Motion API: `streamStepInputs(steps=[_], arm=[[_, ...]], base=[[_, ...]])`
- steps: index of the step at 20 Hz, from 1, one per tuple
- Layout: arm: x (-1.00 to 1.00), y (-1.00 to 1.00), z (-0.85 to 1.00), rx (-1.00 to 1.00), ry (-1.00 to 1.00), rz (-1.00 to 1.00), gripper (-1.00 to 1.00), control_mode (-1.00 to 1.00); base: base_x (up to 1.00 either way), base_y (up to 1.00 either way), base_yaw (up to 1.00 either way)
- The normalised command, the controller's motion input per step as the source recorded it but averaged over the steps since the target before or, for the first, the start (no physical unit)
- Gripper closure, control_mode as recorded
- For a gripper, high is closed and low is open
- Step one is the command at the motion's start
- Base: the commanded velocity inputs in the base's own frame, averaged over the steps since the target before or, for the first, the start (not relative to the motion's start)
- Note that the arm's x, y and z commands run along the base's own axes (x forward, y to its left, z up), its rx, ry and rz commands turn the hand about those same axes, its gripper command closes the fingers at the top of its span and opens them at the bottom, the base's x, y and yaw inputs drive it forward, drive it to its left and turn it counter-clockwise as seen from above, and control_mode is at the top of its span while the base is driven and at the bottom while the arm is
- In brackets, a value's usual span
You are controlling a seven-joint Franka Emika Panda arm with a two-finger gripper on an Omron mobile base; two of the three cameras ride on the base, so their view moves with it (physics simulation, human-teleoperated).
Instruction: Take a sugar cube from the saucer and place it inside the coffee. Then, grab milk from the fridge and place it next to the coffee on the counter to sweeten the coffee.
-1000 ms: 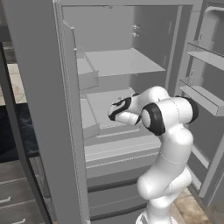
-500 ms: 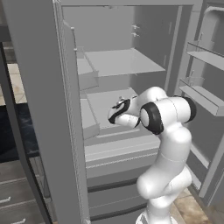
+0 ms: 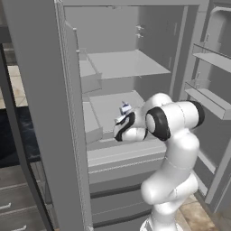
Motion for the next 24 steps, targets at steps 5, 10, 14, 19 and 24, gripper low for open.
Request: streamStepInputs(steps=[5, 10, 14, 19, 24], arm=[[-0.74, 0.06, 0.83, -0.01, 0.04, 0.12, 1.00, -1.00], [-0.77, -0.04, 1.00, 0.06, 0.12, 0.08, 1.00, -1.00], [-0.81, 0.00, 1.00, 0.10, 0.24, 0.07, 1.00, -1.00], [-0.66, 0.00, 0.97, 0.06, 0.33, 0.02, 1.00, -1.00], [-0.88, -0.05, 0.53, 0.03, 0.19, 0.00, 1.00, -1.00]], base=[[0.00, 0.00, 0.00], [0.00, 0.00, 0.00], [0.00, 0.00, 0.00], [0.00, 0.00, 0.00], [0.00, 0.00, 0.00]])
